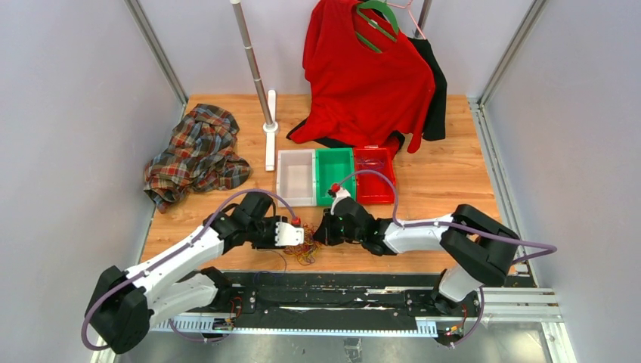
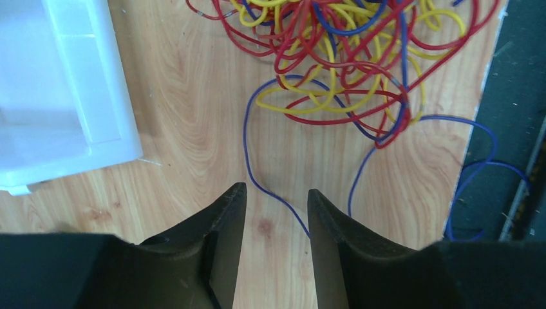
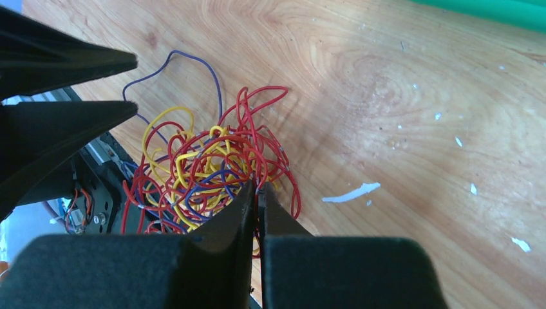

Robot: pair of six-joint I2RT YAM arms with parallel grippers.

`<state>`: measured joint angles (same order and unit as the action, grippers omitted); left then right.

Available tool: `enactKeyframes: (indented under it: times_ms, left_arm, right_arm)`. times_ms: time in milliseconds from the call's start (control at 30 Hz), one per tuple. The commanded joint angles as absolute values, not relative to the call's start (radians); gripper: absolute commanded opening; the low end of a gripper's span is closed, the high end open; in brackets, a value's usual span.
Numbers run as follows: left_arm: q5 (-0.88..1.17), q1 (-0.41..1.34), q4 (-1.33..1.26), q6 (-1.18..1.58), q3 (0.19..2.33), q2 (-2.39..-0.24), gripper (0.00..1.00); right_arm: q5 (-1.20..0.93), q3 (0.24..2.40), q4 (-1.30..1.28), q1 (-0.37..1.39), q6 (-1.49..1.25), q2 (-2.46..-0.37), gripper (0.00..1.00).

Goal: Untangle the cables

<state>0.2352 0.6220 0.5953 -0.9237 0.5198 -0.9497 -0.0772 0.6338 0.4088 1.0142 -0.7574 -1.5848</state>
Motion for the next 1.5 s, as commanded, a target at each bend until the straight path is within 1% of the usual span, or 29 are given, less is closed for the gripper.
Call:
enactKeyframes:
  times_ms: [0, 200, 333, 400, 533, 600, 700, 767, 867, 1033, 1133, 1200, 1233, 1267, 1367, 1467]
  left_arm:
    - [0.201, 0.649, 0.486, -0.996, 0.517, -1.005, 0.45]
    - [0.158, 0.658, 0.391, -1.024, 0.527, -1.098, 0.46]
    - [0.172, 0.658, 0.474, -1.037, 0.556, -1.162, 0.44]
    - [0.156, 0.658, 0.493, -1.034, 0.566, -1.188, 0.42]
    - [0.150, 0.658, 0.493, -1.007, 0.590, -1.244, 0.33]
    - [0.147, 0.658, 0.488, -0.990, 0.593, -1.263, 0.24]
    - [0.110, 0.657, 0.483, -0.948, 0.615, -1.269, 0.03]
    - [0.082, 0.647, 0.505, -0.890, 0.673, -1.270, 0.01]
    - [0.093, 0.604, 0.569, -0.814, 0.786, -1.239, 0.01]
    - [0.045, 0.580, 0.645, -0.816, 0.943, -1.141, 0.01]
    - [0.072, 0.577, 0.704, -0.794, 1.030, -1.091, 0.01]
    - [0.163, 0.578, 0.774, -0.767, 1.062, -1.071, 0.01]
    - [0.214, 0.580, 0.799, -0.748, 1.060, -1.060, 0.04]
    - [0.248, 0.587, 0.807, -0.736, 1.047, -1.054, 0.09]
    - [0.278, 0.656, 0.806, -0.748, 0.973, -1.046, 0.30]
    - [0.275, 0.742, 0.793, -0.726, 0.928, -1.082, 0.40]
  right_arm:
    - [-0.037, 0.559, 0.504, 0.997, -0.770, -1.513, 0.01]
    - [-0.021, 0.521, 0.474, 0.969, -0.744, -1.450, 0.01]
    - [-0.074, 0.535, 0.482, 0.962, -0.722, -1.470, 0.01]
    - [-0.070, 0.528, 0.476, 0.958, -0.720, -1.461, 0.01]
    - [-0.059, 0.489, 0.453, 0.925, -0.718, -1.385, 0.01]
    - [-0.060, 0.468, 0.433, 0.900, -0.712, -1.327, 0.01]
    - [-0.076, 0.448, 0.397, 0.866, -0.690, -1.245, 0.01]
    - [-0.099, 0.445, 0.367, 0.844, -0.670, -1.201, 0.01]
    - [-0.118, 0.431, 0.338, 0.807, -0.664, -1.146, 0.01]
    - [-0.140, 0.421, 0.329, 0.781, -0.672, -1.098, 0.01]
    - [-0.156, 0.432, 0.319, 0.780, -0.682, -1.101, 0.01]
    - [-0.183, 0.438, 0.349, 0.780, -0.703, -1.110, 0.01]
    - [-0.185, 0.451, 0.339, 0.780, -0.711, -1.116, 0.01]
    - [-0.179, 0.465, 0.326, 0.781, -0.713, -1.119, 0.01]
    - [-0.112, 0.519, 0.194, 0.781, -0.714, -1.127, 0.01]
    - [0.012, 0.531, 0.077, 0.781, -0.737, -1.123, 0.01]
